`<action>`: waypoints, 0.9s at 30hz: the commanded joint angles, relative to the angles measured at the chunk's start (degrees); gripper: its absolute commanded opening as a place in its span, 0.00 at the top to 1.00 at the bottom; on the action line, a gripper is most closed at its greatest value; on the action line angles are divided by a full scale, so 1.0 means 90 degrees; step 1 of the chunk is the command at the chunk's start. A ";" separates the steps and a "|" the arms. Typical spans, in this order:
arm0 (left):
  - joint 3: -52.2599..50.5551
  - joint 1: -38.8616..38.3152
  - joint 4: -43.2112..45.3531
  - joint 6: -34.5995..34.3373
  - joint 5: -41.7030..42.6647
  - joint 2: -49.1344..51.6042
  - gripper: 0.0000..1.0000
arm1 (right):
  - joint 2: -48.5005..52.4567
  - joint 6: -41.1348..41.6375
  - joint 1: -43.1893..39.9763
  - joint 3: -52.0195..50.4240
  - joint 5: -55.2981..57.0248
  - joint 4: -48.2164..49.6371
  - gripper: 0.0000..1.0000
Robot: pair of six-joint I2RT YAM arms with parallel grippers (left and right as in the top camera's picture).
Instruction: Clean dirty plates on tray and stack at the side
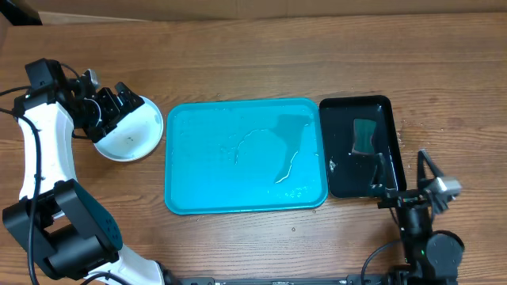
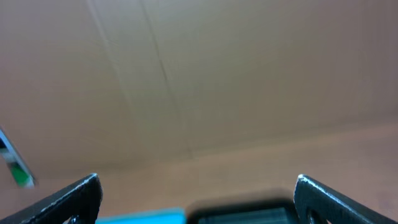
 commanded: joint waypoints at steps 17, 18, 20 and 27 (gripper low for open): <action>0.0102 0.0012 0.0017 0.0141 0.0068 0.0041 0.00 | -0.0078 -0.1435 -0.0041 -0.0068 -0.0223 -0.0782 0.00; 0.0100 0.0012 0.0019 0.0141 0.0068 0.0041 0.00 | -0.0078 -0.1435 -0.0041 -0.0068 -0.0223 -0.0784 0.00; 0.0102 0.0012 0.0019 0.0141 0.0070 0.0041 0.00 | -0.0078 -0.1435 -0.0041 -0.0068 -0.0223 -0.0784 0.00; 0.0100 0.0012 0.0019 0.0141 0.0068 0.0041 0.00 | -0.0078 -0.1438 -0.0041 -0.0068 -0.0223 -0.0784 0.00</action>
